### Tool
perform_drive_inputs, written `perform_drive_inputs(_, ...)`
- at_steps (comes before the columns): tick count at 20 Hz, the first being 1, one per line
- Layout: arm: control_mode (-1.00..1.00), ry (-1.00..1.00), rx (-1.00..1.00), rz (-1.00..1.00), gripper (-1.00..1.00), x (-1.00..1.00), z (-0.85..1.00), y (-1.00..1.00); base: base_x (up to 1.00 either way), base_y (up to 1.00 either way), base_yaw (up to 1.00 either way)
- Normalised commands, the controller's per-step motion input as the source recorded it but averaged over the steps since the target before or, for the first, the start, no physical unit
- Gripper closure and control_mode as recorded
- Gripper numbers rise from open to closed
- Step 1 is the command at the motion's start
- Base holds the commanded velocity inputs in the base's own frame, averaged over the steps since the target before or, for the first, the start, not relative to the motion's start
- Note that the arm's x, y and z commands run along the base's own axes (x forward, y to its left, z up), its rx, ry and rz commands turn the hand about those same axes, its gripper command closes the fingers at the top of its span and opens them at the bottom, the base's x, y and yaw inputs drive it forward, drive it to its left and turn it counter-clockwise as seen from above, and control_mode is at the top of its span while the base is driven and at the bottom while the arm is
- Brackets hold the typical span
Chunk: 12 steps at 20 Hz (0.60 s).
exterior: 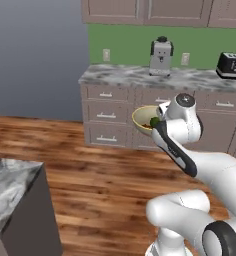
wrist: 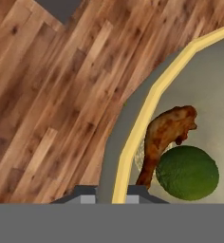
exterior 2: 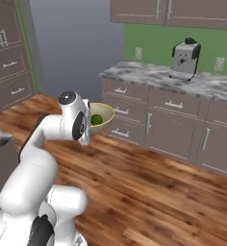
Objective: Pick the chicken drumstick and lime from their plates and place them in the bowl. Then put the bowl in the fridge.
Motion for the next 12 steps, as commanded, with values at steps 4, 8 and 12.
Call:
perform_drive_inputs(4,1.00,0.00,0.00,0.00,1.00,0.00,0.00,0.00,0.94,0.17,-0.03)
perform_drive_inputs(8,1.00,0.00,0.00,0.00,1.00,0.00,0.00,0.00,0.93,0.21,-0.01)
perform_drive_inputs(12,1.00,0.00,0.00,0.00,1.00,0.00,0.00,0.00,0.90,0.32,0.00)
